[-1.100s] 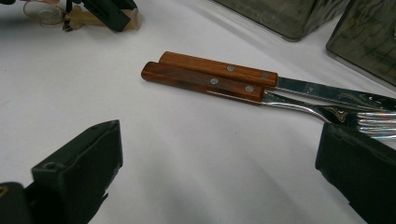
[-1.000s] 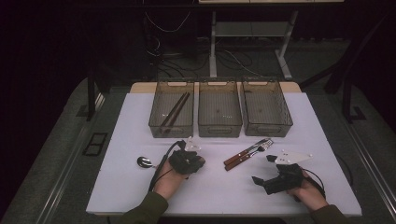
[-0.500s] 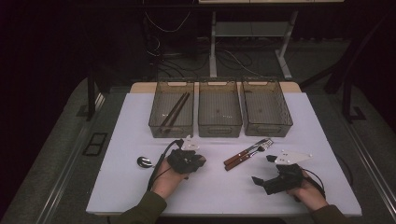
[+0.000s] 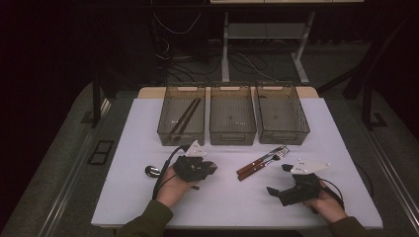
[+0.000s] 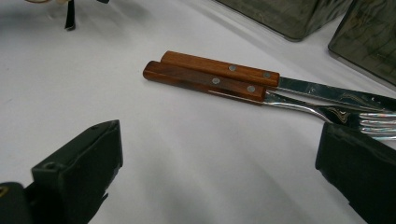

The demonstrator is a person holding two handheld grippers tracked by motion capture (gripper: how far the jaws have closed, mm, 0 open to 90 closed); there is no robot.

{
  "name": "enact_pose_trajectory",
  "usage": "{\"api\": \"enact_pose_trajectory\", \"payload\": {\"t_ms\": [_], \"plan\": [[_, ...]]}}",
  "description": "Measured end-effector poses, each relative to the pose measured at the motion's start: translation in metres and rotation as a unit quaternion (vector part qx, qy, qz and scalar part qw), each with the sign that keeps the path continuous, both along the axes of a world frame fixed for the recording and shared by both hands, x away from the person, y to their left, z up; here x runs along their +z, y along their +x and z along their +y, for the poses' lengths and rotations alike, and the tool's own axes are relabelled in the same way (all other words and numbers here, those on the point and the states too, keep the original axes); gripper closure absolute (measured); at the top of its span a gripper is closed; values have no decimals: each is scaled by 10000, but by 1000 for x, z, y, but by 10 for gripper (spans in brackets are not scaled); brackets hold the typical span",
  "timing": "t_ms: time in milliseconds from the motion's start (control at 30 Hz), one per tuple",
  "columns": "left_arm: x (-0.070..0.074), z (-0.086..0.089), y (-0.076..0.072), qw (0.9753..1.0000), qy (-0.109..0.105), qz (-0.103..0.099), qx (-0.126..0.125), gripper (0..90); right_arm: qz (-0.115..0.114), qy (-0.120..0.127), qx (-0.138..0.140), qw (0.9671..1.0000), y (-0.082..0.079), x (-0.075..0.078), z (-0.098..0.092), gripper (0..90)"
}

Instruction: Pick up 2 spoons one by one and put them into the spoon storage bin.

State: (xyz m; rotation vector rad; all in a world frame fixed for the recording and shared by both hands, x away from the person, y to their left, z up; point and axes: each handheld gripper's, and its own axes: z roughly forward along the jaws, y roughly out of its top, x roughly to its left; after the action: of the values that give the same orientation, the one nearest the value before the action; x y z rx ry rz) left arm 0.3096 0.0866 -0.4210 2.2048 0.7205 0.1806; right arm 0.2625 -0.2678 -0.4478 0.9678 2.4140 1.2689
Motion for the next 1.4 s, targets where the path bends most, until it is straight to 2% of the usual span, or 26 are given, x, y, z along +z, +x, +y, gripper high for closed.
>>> {"api": "enact_pose_trajectory", "payload": {"t_ms": [233,533,800,1033,1100,1400], "plan": [[4,-1,2,9999,-109,11,-87,729,9,11,2,10000,0,0,0,9],[13,-1,6,9995,-312,-17,-59,729,29,17,-10,10000,1,0,-1,9],[23,-2,16,9988,-466,-135,-98,728,14,37,32,10000,-1,1,-1,9],[31,-9,26,9983,-519,-199,-188,729,19,13,15,10000,0,0,0,9],[33,-12,29,9980,-563,-227,-200,728,75,22,-16,10000,-1,0,0,9],[44,-19,44,9970,-704,-293,-143,728,40,37,-31,10000,0,0,-1,9]]}}
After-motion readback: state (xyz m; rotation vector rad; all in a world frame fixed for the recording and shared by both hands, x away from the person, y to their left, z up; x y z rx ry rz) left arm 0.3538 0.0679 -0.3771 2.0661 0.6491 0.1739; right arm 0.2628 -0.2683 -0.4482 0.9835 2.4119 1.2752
